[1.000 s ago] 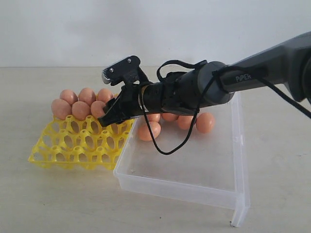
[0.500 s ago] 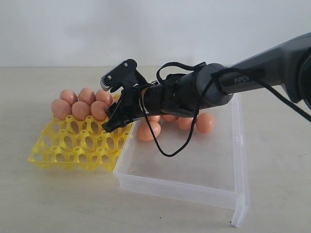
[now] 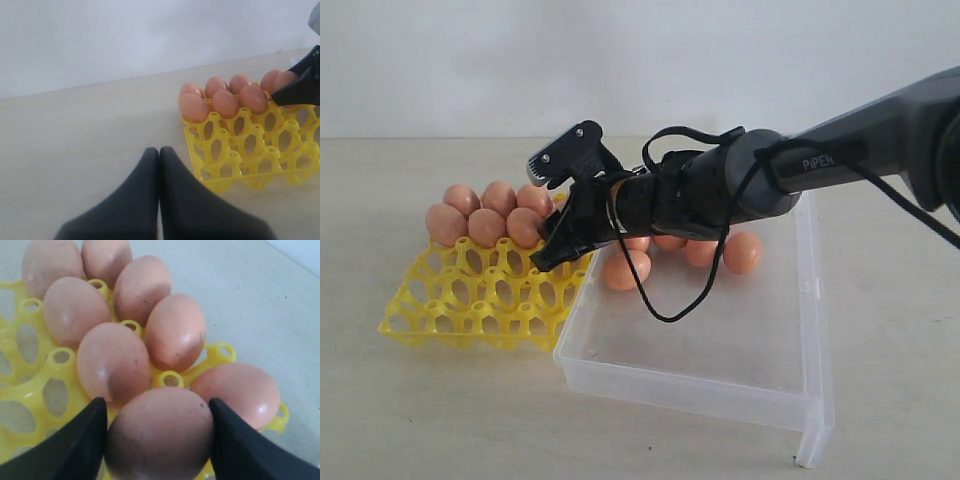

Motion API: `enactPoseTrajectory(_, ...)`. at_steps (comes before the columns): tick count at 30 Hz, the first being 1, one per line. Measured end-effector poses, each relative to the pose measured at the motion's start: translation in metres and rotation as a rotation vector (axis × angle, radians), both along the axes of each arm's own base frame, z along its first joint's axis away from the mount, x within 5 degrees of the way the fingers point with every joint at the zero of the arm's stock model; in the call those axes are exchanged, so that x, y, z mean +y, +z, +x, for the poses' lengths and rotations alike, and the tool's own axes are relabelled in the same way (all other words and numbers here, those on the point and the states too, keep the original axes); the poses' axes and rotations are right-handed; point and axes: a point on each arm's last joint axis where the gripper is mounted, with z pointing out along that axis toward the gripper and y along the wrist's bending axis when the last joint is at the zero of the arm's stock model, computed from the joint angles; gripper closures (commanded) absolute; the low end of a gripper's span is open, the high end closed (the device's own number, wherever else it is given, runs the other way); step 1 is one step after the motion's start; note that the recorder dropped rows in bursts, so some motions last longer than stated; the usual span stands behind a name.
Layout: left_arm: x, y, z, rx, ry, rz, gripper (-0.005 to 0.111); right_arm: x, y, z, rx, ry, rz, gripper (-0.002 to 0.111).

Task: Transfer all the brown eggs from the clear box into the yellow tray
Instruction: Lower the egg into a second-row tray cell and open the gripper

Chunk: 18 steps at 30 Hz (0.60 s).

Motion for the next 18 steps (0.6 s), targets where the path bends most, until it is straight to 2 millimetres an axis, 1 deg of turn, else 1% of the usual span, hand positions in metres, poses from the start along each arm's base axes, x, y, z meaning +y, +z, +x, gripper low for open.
enactPoseTrajectory(4,0.0,0.0,0.0,0.0,0.0,0.0,0.111,-0.0015,0.0026,0.0004,-0.002,-0.012,-0.012,0.053)
enactPoseTrajectory(6,0.0,0.0,0.0,0.0,0.0,0.0,0.111,-0.0017,0.0027,0.0004,-0.002,-0.013,-0.013,0.046)
enactPoseTrajectory(8,0.0,0.0,0.0,0.0,0.0,0.0,0.111,-0.0018,0.0026,0.0005,-0.001,-0.014,-0.014,0.037)
enactPoseTrajectory(9,0.0,0.0,0.0,0.0,0.0,0.0,0.111,-0.0018,0.0026,0.0005,-0.001,-0.014,-0.014,0.035)
enactPoseTrajectory(18,0.0,0.0,0.0,0.0,0.0,0.0,0.111,-0.0024,0.0029,0.0007,0.002,-0.023,-0.018,0.034)
